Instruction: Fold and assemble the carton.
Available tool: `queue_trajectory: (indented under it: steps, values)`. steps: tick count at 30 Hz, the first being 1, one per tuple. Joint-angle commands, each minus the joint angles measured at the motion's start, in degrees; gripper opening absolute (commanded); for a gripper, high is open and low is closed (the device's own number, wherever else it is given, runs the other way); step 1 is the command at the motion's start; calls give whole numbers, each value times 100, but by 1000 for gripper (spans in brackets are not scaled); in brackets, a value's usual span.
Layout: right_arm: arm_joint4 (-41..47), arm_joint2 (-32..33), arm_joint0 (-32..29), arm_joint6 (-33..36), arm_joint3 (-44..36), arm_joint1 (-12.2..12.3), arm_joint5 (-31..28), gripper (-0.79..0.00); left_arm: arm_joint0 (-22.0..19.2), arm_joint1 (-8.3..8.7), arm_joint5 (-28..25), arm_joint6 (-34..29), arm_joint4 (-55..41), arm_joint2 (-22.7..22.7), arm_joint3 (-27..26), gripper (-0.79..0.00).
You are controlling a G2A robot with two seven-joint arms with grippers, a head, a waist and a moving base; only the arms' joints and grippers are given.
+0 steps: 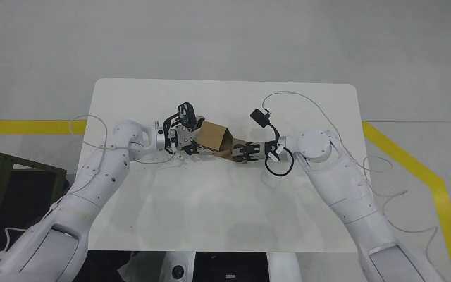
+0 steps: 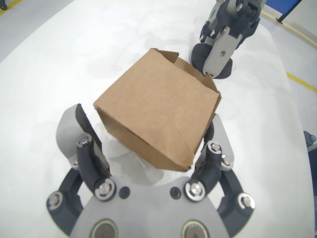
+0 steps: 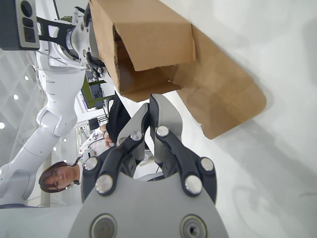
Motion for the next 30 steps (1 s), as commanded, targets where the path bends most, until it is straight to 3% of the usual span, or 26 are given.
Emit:
queue_trajectory:
  steps: [1, 14, 30]
  values:
    - [40, -21, -48, 77, -92, 7, 83, -785, 5, -7, -5, 17, 5, -10, 16, 0]
    - [-156, -278, 90, -728, 353, -78, -461, -785, 30, -44, -55, -12, 54, -56, 25, 0]
    - [281, -693, 570, -1142, 1211, -342, -1148, -785, 70, -66, -66, -136, 48, -149, 14, 0]
